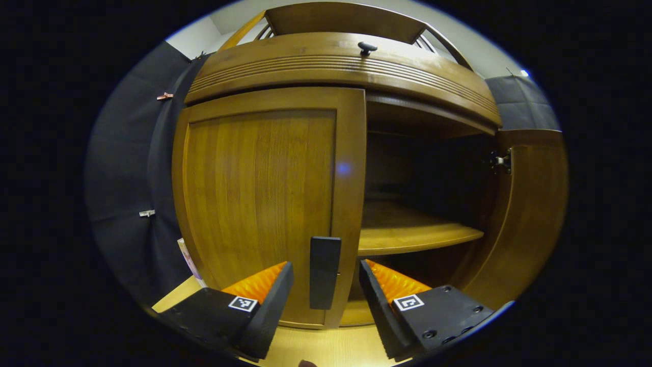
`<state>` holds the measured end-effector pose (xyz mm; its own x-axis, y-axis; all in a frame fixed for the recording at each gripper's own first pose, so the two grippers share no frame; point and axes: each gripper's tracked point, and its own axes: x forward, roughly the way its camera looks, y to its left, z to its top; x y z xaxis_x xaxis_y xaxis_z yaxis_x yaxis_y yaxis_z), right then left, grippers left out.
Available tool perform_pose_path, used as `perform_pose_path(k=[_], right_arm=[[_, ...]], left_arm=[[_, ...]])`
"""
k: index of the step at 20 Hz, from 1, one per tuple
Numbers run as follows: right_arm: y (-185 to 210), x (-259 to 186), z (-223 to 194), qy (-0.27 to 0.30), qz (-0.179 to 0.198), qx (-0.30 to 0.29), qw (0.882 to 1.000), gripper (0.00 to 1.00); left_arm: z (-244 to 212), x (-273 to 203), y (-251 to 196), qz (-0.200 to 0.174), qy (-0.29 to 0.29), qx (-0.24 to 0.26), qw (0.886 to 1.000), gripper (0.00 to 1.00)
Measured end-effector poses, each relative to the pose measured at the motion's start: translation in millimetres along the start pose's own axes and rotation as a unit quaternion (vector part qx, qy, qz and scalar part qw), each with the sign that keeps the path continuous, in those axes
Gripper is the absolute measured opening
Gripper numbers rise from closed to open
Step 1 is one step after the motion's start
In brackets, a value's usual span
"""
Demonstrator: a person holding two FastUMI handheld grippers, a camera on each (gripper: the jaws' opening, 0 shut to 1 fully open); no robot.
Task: Open the right door of the double-door shoe cabinet with the right hand, and open the left door with the left hand.
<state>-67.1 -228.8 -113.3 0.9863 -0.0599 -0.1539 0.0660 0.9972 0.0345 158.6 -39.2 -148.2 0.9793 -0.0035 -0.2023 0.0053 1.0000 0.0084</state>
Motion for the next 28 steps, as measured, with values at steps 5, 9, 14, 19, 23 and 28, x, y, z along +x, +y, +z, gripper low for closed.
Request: perform_pose_path(k=[5, 9, 14, 19, 23, 28], right_arm=[[-9, -2, 0, 0.006, -0.005, 0.007, 1.000, 0.95], [-7, -1, 2, 0.006, -0.005, 0.006, 1.000, 1.00], [3, -5, 11, -0.004, -0.002, 0.001, 1.000, 0.95], [14, -17, 20, -0.014, -0.002, -0.002, 1.000, 0.95], [31, -27, 25, -0.022, 0.002, -0.010, 1.000, 1.00], [66, -35, 24, -0.031, 0.017, -0.010, 0.999, 0.98]], left_arm=[[-4, 16, 5, 0.008, 0.008, 0.015, 1.000, 0.66], [-9, 27, -2, -0.004, 0.020, 0.029, 0.999, 0.51], [-14, 26, -1, -0.006, 0.026, 0.033, 0.999, 0.35], [-19, 9, 3, -0.011, 0.038, 0.025, 0.999, 0.33], [-22, -17, 9, -0.017, 0.038, 0.019, 0.999, 0.33], [-26, -54, 25, -0.033, 0.038, 0.019, 0.999, 0.33]])
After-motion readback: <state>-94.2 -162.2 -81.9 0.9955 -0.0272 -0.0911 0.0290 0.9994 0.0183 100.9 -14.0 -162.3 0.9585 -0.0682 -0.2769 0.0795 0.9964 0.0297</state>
